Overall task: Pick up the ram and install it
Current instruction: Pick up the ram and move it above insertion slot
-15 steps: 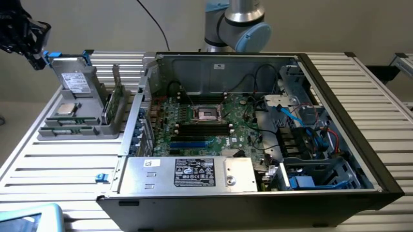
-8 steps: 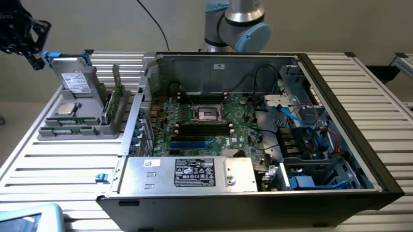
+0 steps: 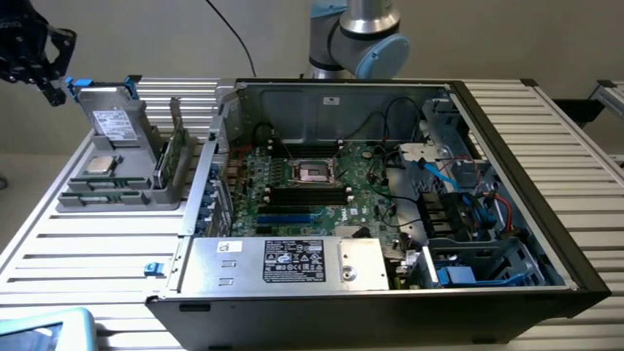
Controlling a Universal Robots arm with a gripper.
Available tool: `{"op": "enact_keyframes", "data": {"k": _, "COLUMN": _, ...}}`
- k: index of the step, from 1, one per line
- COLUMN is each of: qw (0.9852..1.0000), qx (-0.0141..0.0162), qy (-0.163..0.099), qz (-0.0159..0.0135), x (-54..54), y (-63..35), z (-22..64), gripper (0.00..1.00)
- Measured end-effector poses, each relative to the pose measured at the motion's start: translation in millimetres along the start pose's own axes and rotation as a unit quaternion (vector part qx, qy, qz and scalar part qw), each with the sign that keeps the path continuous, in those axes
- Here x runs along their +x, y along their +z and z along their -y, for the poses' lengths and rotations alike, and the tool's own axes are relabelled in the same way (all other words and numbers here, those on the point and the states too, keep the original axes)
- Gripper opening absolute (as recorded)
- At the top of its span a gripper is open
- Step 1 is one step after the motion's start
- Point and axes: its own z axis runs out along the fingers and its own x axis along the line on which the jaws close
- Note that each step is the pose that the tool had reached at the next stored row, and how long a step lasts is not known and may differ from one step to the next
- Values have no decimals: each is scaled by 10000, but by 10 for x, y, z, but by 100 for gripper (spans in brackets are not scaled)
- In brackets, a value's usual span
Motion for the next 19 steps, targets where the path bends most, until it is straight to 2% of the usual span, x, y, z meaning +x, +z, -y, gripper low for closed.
{"op": "enact_keyframes", "data": {"k": 5, "qw": 9990, "qx": -9, "qy": -454, "qz": -32, "x": 0, "y": 0, "z": 0, "gripper": 11}}
{"op": "enact_keyframes", "data": {"k": 10, "qw": 9959, "qx": -17, "qy": -904, "qz": -64, "x": 0, "y": 0, "z": 0, "gripper": 11}}
{"op": "enact_keyframes", "data": {"k": 15, "qw": 9907, "qx": -26, "qy": -1355, "qz": -96, "x": 0, "y": 0, "z": 0, "gripper": 11}}
{"op": "enact_keyframes", "data": {"k": 19, "qw": 9851, "qx": -32, "qy": -1717, "qz": -121, "x": 0, "y": 0, "z": 0, "gripper": 11}}
